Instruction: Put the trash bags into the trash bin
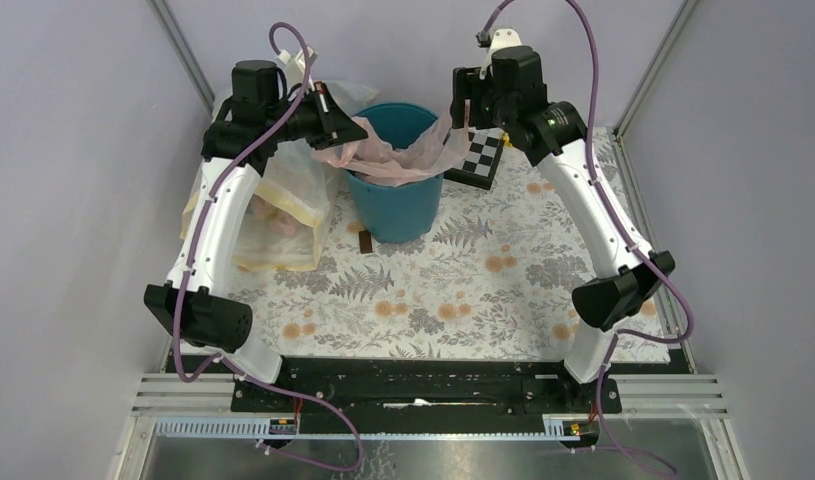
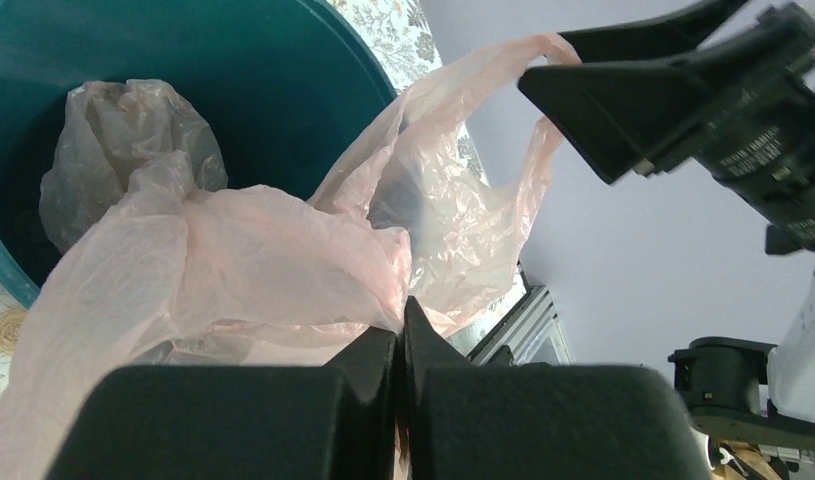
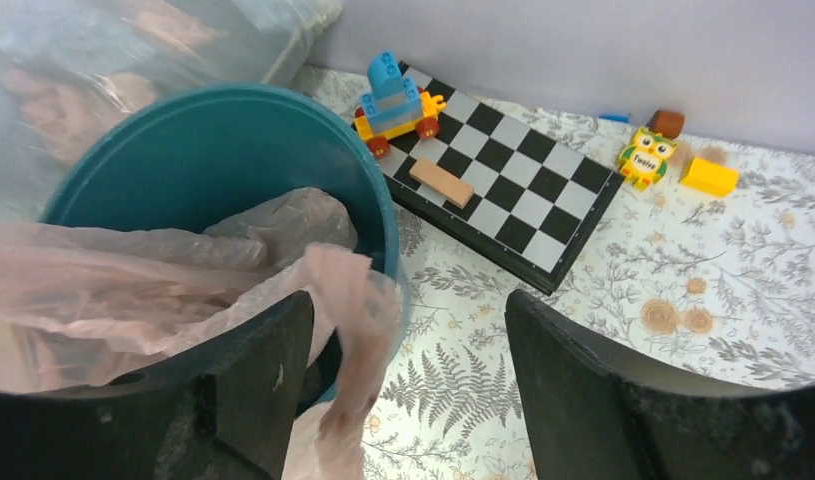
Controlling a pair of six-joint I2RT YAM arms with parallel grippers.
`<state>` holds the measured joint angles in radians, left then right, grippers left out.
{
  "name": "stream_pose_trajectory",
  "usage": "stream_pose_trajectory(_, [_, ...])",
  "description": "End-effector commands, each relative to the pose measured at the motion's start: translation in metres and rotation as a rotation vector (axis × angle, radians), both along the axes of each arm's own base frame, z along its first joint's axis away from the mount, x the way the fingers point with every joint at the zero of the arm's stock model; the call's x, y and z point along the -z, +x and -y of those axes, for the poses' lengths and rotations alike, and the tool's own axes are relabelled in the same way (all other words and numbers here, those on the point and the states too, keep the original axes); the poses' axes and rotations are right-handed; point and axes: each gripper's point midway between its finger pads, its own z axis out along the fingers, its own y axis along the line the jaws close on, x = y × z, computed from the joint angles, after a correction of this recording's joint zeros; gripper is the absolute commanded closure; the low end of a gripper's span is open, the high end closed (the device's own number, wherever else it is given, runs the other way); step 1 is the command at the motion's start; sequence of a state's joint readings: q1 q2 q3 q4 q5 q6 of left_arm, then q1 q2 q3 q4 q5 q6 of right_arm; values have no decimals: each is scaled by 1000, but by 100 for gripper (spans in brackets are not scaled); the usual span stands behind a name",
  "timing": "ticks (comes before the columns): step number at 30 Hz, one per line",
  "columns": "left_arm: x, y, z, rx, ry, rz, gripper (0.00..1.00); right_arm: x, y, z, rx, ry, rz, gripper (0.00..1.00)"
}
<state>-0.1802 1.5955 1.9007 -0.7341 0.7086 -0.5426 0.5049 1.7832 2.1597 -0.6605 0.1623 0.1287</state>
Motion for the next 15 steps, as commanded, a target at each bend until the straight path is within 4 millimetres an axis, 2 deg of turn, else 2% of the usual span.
stream_pose_trajectory(1, [-16,-9,-2,22,-12,76,100,-5,6,-3,-32,68,-23,26])
stream_pose_trajectory(2, [-16,-9,-3,20,-12,78,100,-2,6,-4,-37,67,-31,34])
stream_pose_trajectory(3, [-15,-8,-4,19,-10,76,100,1,6,-6,-50,71,-42,47])
stream_pose_trajectory(4, [-16,-8,-5,14,-10,78,100,2,3,-7,-58,75,-48,64])
stream_pose_trajectory(5, [-16,-6,-7,7,-8,79,100,2,1,-7,-64,80,-52,76])
stream_pose_trajectory(7, [-15,-1,-12,-13,-4,78,100,1,-5,-4,-61,84,-52,88])
stream_pose_trajectory(10, [-16,12,-24,-54,-11,80,100,1,-15,7,-31,73,-44,98])
stream_pose_trajectory(15, [-19,38,-62,-157,-77,62,100,11,-32,41,67,26,-49,100])
